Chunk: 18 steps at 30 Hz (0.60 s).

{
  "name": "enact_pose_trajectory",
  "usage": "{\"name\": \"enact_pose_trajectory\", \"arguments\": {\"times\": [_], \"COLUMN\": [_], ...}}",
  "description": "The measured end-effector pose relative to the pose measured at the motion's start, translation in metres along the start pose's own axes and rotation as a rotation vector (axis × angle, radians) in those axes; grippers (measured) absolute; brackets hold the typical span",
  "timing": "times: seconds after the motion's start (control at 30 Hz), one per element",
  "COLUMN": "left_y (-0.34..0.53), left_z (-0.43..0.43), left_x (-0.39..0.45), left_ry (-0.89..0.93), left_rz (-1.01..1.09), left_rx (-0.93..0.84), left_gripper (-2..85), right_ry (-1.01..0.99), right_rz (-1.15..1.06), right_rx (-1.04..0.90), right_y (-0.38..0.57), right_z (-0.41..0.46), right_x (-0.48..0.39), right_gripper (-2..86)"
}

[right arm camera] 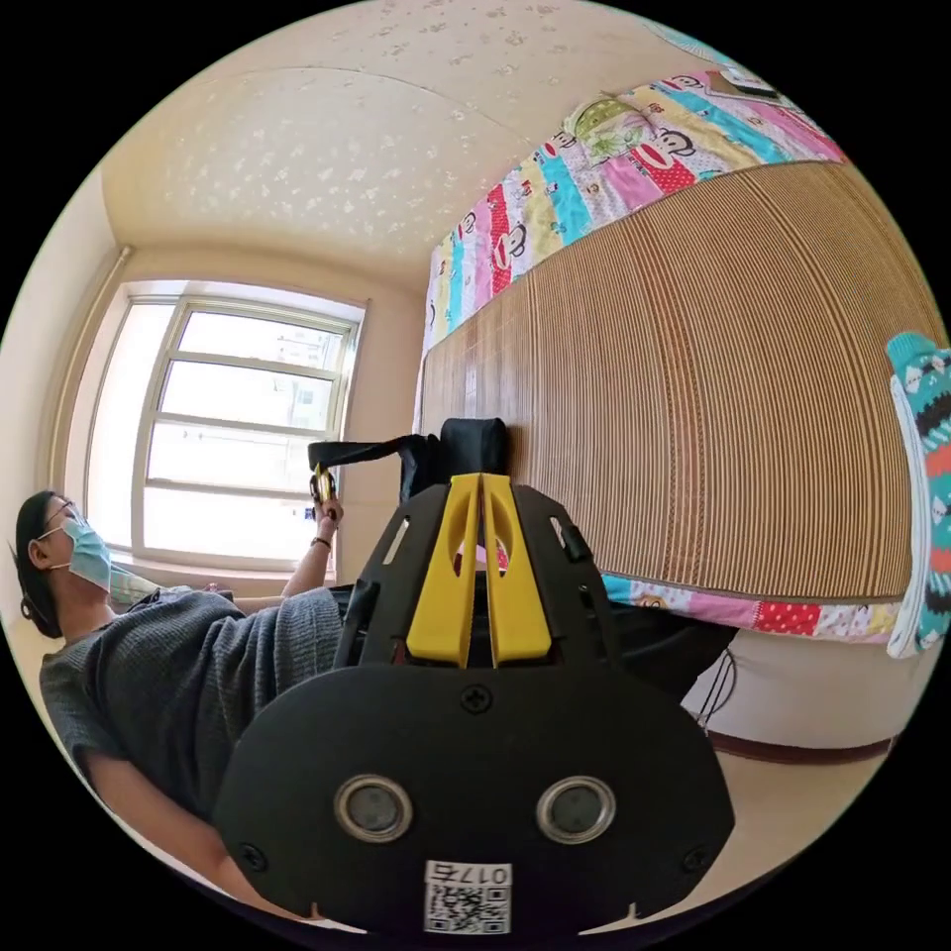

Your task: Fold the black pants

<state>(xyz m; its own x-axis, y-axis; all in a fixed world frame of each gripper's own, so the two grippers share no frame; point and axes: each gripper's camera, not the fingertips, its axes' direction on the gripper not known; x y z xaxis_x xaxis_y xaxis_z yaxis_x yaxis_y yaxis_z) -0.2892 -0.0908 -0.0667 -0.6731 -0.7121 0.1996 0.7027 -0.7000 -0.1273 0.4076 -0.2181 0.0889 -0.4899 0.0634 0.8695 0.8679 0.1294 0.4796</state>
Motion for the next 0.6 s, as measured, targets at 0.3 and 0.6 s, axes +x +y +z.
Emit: {"name": "enact_pose_trajectory", "arguments": {"times": [0.3,0.6], "left_y": [0.173,0.467], "left_z": [0.200,0.370], "left_x": [0.220,0.262], "left_ry": [0.217,0.815], "left_rz": [0.596,0.589], "left_rx": [-0.607,-1.183], "left_gripper": [4.6,4.6], "right_ry": [-0.423,-1.016], "right_rz": [-0.166,0.481], "right_rx": [-0.191,-0.633], "right_y": [-0.066,-0.067], "right_z": [0.029,0.154], "right_x": [-0.026,0.072], "right_gripper": [11.3,28.4]}}
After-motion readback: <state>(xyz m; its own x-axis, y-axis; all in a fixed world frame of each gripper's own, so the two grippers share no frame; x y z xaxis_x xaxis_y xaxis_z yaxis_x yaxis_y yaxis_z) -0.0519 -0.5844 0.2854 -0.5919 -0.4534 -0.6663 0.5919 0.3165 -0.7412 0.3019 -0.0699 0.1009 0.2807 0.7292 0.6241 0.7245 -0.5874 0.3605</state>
